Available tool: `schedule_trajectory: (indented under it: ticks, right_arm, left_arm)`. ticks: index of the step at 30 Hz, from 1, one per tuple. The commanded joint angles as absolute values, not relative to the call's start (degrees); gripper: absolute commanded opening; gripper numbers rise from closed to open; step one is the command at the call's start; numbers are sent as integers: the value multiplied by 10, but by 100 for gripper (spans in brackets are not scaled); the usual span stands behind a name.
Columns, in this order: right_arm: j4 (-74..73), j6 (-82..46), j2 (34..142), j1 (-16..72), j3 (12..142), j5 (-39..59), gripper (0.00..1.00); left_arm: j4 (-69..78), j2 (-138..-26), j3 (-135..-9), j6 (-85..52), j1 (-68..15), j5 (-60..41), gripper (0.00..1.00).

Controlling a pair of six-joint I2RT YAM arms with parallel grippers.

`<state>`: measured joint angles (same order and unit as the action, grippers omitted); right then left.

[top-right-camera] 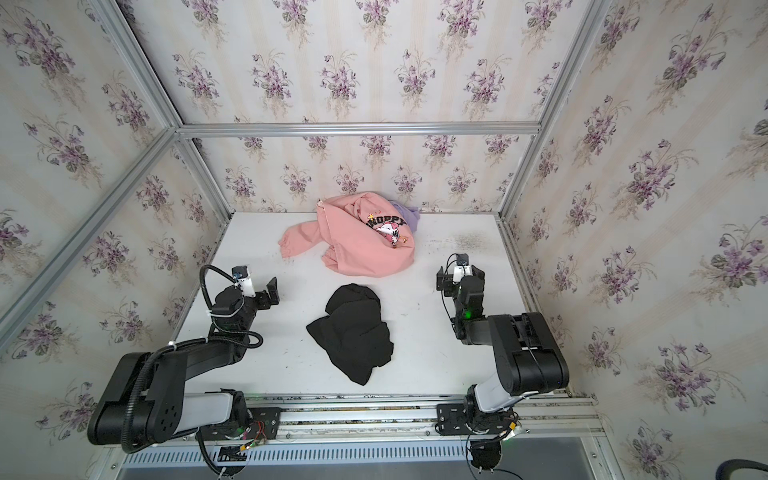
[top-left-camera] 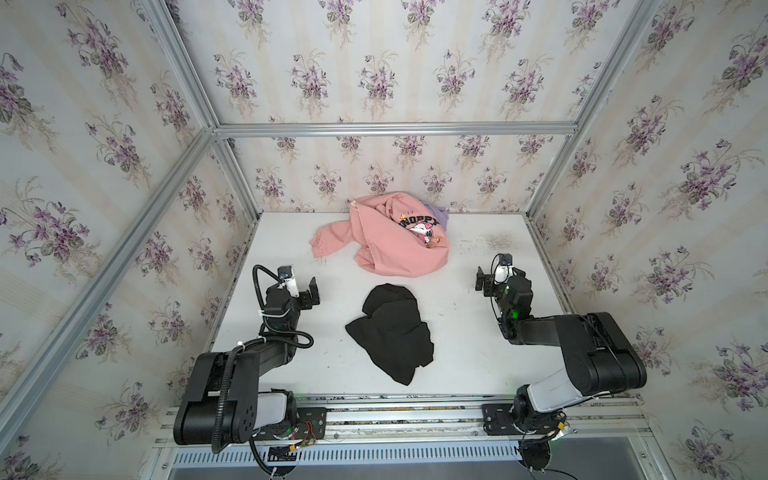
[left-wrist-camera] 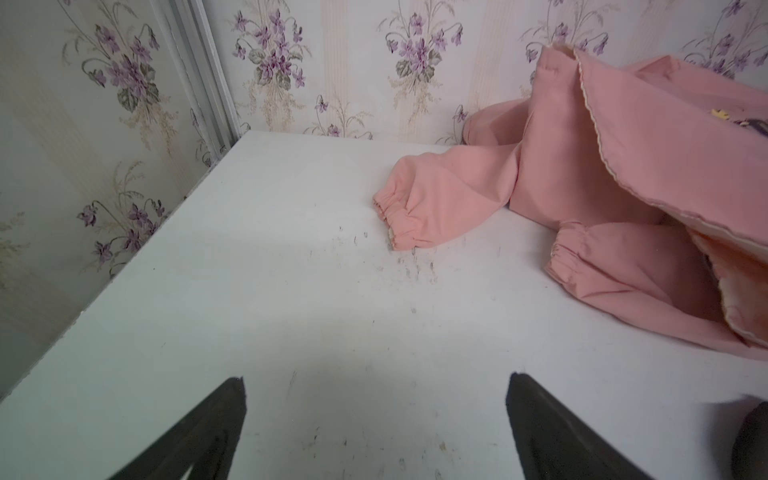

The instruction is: Pick out a specific cloth from the pile

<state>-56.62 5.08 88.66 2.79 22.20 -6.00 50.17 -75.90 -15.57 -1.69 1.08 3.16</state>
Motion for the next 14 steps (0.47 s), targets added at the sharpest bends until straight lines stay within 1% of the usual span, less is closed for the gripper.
schedule_trajectory:
  ticks: [1, 3, 6, 8, 14]
  right_arm:
    - [-479, 36, 879, 26, 233, -28, 100]
    - [-536, 40, 892, 27, 220, -30, 100]
    - [-530, 51, 898, 30, 225, -21, 100]
    - [-483, 49, 897, 31, 241, -12, 100]
    - [-509, 50, 887, 32, 225, -23, 100]
  left_arm:
    - [537, -760, -161, -13, 9, 24, 100]
    - [538, -760, -161, -12, 9, 25, 100]
    - [538, -761, -161, -12, 8, 25, 100]
    - [538, -761, -161, -12, 8, 26, 100]
    - [545, -755, -155, -11, 7, 25, 100]
